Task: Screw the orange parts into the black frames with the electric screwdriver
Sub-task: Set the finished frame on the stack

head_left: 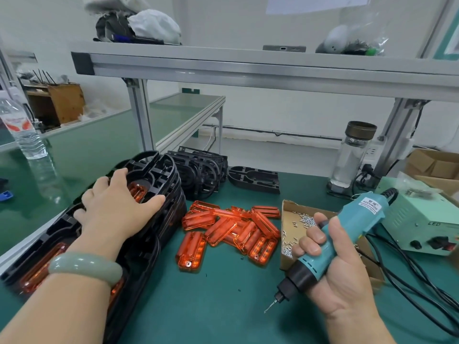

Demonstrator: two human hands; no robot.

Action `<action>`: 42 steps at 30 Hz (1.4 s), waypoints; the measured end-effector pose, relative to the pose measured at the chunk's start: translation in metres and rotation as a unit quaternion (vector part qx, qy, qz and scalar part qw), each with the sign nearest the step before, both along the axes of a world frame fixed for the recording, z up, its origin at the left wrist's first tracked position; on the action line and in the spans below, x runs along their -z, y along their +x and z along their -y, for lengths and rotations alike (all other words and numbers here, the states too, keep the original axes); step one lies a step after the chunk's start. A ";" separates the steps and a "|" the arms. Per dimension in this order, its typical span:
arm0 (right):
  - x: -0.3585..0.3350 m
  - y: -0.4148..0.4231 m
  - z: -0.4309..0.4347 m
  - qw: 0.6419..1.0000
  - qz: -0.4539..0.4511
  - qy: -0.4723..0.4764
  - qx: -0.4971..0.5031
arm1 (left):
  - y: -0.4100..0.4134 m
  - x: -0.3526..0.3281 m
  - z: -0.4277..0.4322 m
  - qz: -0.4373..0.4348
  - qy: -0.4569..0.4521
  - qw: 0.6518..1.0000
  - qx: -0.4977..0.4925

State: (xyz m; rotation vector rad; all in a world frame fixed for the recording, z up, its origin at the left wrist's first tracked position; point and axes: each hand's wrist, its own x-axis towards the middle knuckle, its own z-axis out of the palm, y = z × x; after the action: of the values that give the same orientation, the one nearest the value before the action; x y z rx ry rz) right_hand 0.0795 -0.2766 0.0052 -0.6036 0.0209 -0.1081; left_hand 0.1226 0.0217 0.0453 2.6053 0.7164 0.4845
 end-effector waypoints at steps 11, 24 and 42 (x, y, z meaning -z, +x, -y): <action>0.000 -0.001 0.000 1.000 -0.003 -0.003 -0.002 | -0.006 0.016 0.004 0.017 0.051 0.999 0.007; 0.000 -0.002 -0.001 1.000 -0.012 -0.005 -0.001 | -0.016 0.014 0.012 0.053 0.058 0.997 0.012; -0.002 -0.003 0.000 0.998 -0.049 -0.039 0.007 | -0.047 0.050 0.143 0.143 -0.031 0.900 0.410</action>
State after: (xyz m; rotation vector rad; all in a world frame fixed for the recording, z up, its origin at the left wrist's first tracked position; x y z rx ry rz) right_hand 0.0766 -0.2769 0.0067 -0.6863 0.1161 -0.0935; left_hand 0.0754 -0.1210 -0.0051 2.4035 -0.4594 0.5263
